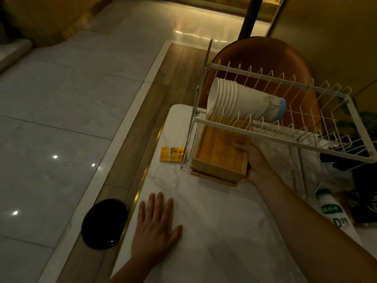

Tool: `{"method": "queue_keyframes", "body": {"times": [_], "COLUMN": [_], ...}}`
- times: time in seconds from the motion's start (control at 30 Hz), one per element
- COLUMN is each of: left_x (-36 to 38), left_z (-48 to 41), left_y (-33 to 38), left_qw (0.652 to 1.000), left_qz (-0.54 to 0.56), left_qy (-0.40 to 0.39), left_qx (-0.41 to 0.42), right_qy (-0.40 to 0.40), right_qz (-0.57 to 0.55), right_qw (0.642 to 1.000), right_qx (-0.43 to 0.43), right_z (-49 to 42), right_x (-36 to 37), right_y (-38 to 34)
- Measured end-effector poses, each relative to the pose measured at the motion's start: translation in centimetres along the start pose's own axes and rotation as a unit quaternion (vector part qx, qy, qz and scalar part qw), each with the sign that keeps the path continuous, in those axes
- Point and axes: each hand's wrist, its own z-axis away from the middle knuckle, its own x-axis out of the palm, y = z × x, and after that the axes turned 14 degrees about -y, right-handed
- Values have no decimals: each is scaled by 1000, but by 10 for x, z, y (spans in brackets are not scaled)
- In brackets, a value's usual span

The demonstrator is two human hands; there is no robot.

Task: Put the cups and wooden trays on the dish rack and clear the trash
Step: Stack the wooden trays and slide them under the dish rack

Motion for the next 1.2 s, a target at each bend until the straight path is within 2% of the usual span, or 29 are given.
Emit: {"method": "queue_keyframes", "body": {"times": [0.57, 0.63, 0.67, 0.7, 0.77, 0.83, 0.9, 0.97, 1.1, 1.2], "left_x": [-5, -23, -36, -52, -87, -116, -136, -141, -131, -127], "left_z": [2, 2, -1, -6, -22, -42, -58, -62, -54, -56], "left_y": [-1, 7, 14, 22, 44, 66, 80, 84, 86, 88], "left_qw": [1000, 996, 982, 951, 871, 806, 757, 739, 749, 720], "left_qz": [11, 94, 188, 304, 481, 585, 651, 671, 659, 691], "left_qy": [6, 5, 24, 54, 102, 86, 56, 55, 69, 45], "left_qx": [7, -5, -6, -2, 9, 8, -13, -26, -24, -38], "right_qy": [48, 46, 50, 58, 84, 110, 124, 137, 173, 176], "right_qz": [51, 68, 79, 92, 112, 122, 122, 131, 171, 161], "right_qw": [997, 996, 996, 994, 990, 985, 983, 980, 968, 969], "right_qx": [29, 25, 15, 0, -28, -45, -54, -57, -63, -67], "right_z": [1, 2, 3, 3, 3, 3, 2, 2, 1, 0], "right_x": [-1, -4, -5, -6, -4, 0, 3, 5, 8, 7], "right_y": [-11, -12, -12, -12, -10, -7, -4, -1, 0, -1]}}
